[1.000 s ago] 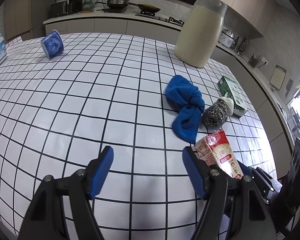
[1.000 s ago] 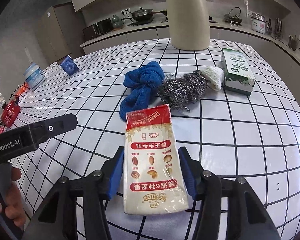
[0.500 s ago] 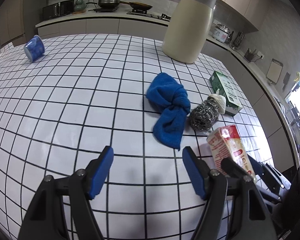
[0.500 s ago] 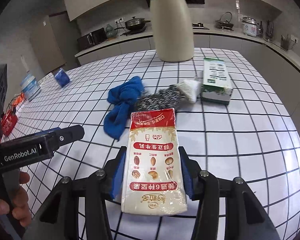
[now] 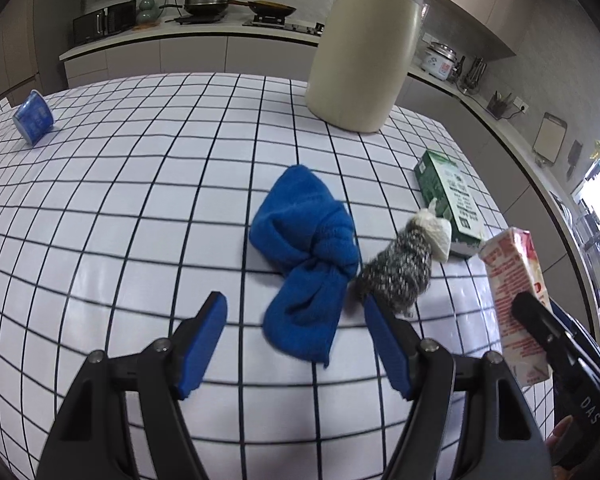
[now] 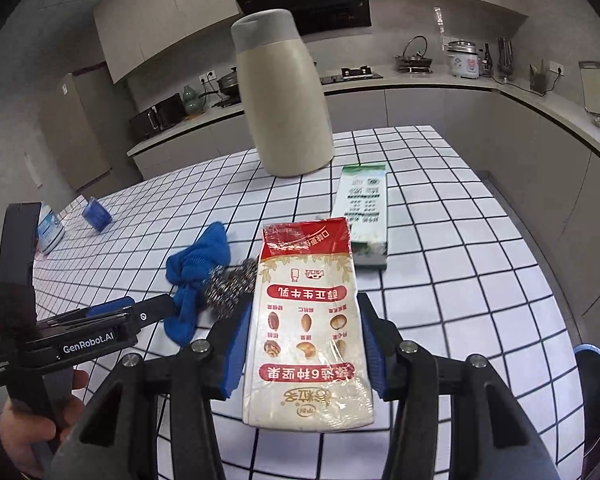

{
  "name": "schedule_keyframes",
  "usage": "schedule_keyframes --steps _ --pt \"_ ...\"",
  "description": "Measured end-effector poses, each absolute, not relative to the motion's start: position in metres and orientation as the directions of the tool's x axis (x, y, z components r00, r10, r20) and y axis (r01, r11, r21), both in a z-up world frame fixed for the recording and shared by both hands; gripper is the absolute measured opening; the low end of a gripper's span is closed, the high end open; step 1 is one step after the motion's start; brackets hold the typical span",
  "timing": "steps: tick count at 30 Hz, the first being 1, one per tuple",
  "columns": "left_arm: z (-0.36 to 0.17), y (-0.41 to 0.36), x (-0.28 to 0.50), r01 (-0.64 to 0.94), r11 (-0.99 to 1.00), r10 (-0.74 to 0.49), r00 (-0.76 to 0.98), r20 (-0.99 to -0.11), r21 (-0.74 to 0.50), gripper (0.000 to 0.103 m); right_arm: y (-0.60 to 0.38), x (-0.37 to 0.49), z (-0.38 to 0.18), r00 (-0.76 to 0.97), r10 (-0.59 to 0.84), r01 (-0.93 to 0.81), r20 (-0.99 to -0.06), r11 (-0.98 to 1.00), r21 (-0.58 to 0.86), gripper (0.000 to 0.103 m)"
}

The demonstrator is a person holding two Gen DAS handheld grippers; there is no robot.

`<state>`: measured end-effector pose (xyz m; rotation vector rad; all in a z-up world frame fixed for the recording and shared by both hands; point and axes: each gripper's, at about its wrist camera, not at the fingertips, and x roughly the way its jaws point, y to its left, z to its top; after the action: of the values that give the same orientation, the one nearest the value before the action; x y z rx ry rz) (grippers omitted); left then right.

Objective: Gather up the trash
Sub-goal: 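Grasp the blue cloth with the left tool while the right tool holds the carton, then carry the blue cloth and milk carton over the black bin with both tools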

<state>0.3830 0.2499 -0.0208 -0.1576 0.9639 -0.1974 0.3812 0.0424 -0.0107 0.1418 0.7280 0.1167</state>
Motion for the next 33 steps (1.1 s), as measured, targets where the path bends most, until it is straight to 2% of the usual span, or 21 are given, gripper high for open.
schedule_keyframes --steps 18,19,22,23,26,33 --pt "-0.051 0.227 0.447 0.074 0.979 -0.199 0.533 -0.822 -0.189 0.072 0.012 0.420 -0.017 0.732 0.177 -0.055 -0.658 0.978 0.201 0.052" --pt "-0.051 0.228 0.447 0.077 0.980 -0.198 0.540 -0.818 -0.186 0.069 0.011 0.421 -0.016 0.732 0.178 -0.057 -0.658 0.978 0.201 0.052" --pt "-0.050 0.230 0.445 0.091 0.979 -0.201 0.550 -0.811 -0.180 0.049 0.010 0.422 -0.017 0.731 0.182 -0.060 -0.658 0.977 0.203 0.052" --pt "-0.049 0.230 0.444 0.095 0.979 -0.202 0.555 -0.807 -0.180 0.046 0.010 0.422 -0.017 0.731 0.182 -0.061 -0.658 0.977 0.202 0.052" --pt "-0.043 0.234 0.437 0.100 0.975 -0.219 0.574 -0.789 -0.197 0.043 0.010 0.421 -0.015 0.734 0.183 -0.062 -0.655 0.977 0.203 0.052" --pt "-0.009 0.243 0.409 0.127 0.971 -0.237 0.650 -0.722 -0.204 0.042 0.012 0.406 -0.009 0.747 0.164 -0.045 -0.644 0.979 0.197 0.052"
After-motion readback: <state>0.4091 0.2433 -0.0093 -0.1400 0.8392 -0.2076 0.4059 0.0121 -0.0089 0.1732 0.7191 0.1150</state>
